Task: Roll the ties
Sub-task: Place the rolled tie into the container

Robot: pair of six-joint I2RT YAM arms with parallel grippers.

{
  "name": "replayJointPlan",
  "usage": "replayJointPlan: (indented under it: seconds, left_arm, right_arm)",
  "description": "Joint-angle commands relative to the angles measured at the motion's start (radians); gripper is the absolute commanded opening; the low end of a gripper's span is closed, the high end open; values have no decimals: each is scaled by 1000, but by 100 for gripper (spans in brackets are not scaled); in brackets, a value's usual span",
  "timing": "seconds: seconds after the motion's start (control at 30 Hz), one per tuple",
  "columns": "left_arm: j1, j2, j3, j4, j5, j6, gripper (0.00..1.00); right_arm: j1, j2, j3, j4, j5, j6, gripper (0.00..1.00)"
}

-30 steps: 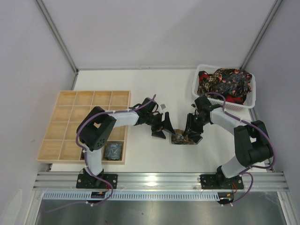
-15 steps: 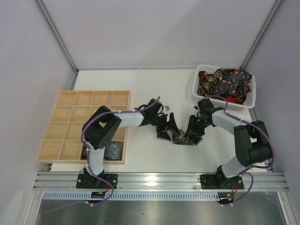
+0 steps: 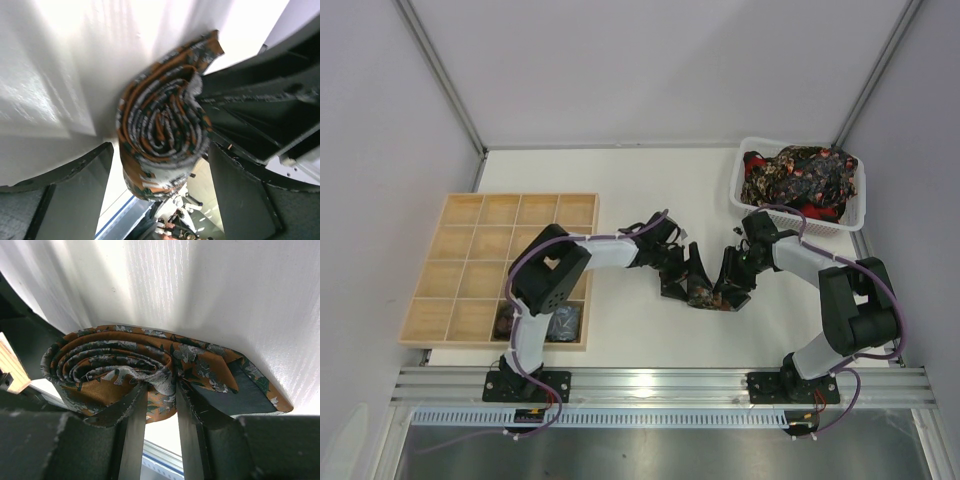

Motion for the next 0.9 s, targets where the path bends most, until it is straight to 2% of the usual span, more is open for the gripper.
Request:
replayJointPlan:
  seconds: [0.0, 0.2, 0.43, 0.5, 0.53, 0.6, 0.63, 0.7, 0.87]
  left_arm:
    - [-10, 21, 63, -74, -22, -13, 82]
    - [-18, 49, 94, -145, -59, -2, 77]
    - [-35, 84, 124, -165, -79, 18, 63]
    - [-43, 96, 149, -174, -95, 38, 49]
    - [-44, 101, 157, -183, -99, 53, 28]
    - [-44, 109, 178, -216, -111, 76, 7]
    - [-44, 107, 192, -279, -131, 117, 0]
    - [-43, 100, 216, -330, -155, 157, 0]
    - [-15, 20, 278, -620, -258, 328, 0]
  right_arm:
    - [-1, 2, -28, -8, 60, -17, 34]
    - [-1, 0, -27, -7, 57, -17, 34]
    - [-1, 0, -39, -1, 56, -17, 34]
    - [-1, 2, -44, -1, 53, -16, 34]
    - [1, 0, -45, -1, 51, -13, 34]
    - [1, -4, -38, -10, 43, -5, 34]
    - [1, -18, -32, -16, 42, -3, 34]
    - [2, -36, 4, -48, 31, 3, 35]
    - [10, -113, 125, -148, 19, 13, 38]
